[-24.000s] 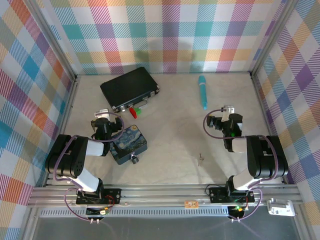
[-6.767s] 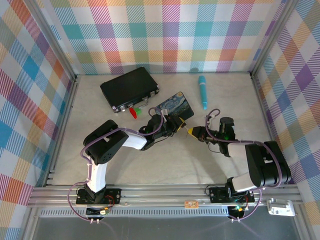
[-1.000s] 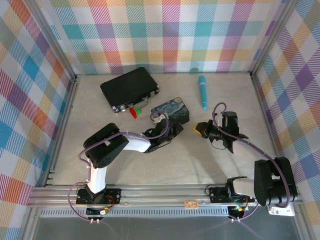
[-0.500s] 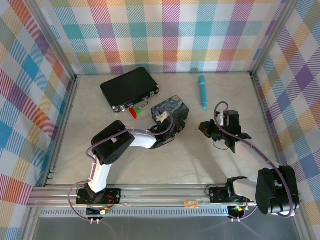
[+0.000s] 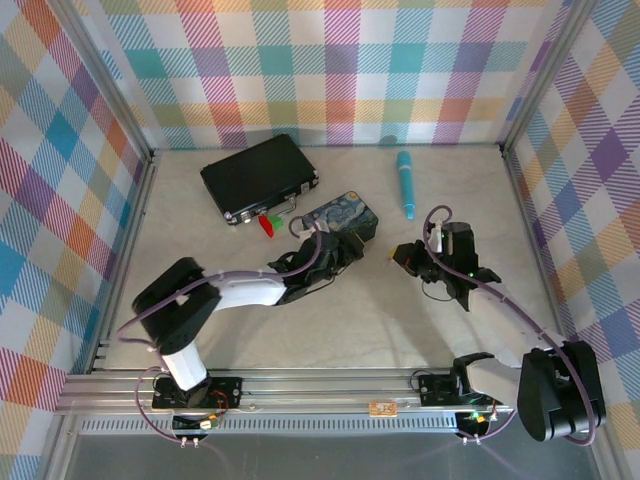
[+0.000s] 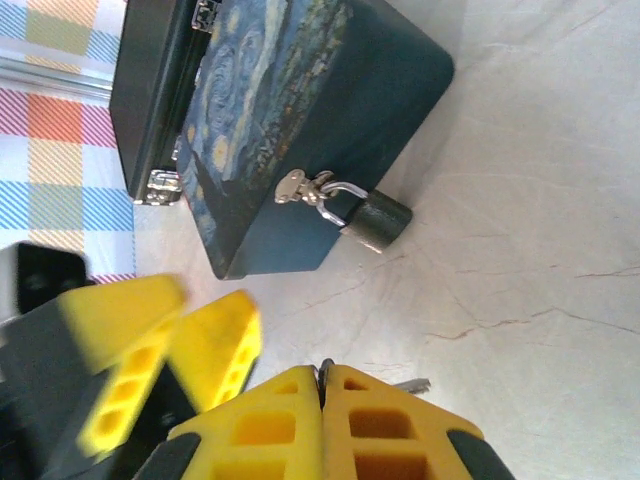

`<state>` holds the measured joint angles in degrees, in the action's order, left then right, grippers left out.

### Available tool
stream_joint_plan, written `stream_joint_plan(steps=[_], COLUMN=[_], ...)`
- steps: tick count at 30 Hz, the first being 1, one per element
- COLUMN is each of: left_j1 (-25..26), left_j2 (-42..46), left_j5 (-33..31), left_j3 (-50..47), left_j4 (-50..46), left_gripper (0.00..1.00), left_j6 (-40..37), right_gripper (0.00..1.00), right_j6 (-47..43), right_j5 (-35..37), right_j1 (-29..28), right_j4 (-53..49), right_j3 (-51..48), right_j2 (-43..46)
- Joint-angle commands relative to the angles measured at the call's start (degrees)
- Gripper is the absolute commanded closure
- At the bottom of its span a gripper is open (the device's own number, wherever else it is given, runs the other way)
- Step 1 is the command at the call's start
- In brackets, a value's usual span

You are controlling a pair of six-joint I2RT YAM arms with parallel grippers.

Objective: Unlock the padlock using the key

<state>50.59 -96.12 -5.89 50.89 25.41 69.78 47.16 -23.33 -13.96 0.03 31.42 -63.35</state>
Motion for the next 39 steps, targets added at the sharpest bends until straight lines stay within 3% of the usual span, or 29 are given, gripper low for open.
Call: stream_joint_plan(steps=[1,9,13,32,39], left_j1=[1.2,2.1,2.6,2.8,2.8], left_j2=[5.3,4.7,3.8,2.5,1.8], left_j5=[-1.4,-1.4,-1.8,-2.4,-2.0], left_j3=[-1.9,-1.0,-0.3,-0.9,-0.9], left_j4=[-1.5,2.0,3.2,7.6,9.0], left_gripper=[0.48,0.51,0.59,0.65,0.76], left_j6=[-0.4,0.3,0.6,4.1,5.5], right_gripper=[1.00,1.00,1.00,1.00,1.00], right_j6=[6.4,15.5,17.8,22.2,23.1], right_j5=[3.6,8.9,11.4,14.8,15.6], right_j1=[-2.6,-9.5,-11.6,-14.9,-15.1], right_j4=[6.3,14.7,17.9,24.0,25.1], right_j3=[-1.3,-1.3,-2.0,-3.6,-4.0], right_j2=[1.4,0.9,0.8,-1.3,-2.3])
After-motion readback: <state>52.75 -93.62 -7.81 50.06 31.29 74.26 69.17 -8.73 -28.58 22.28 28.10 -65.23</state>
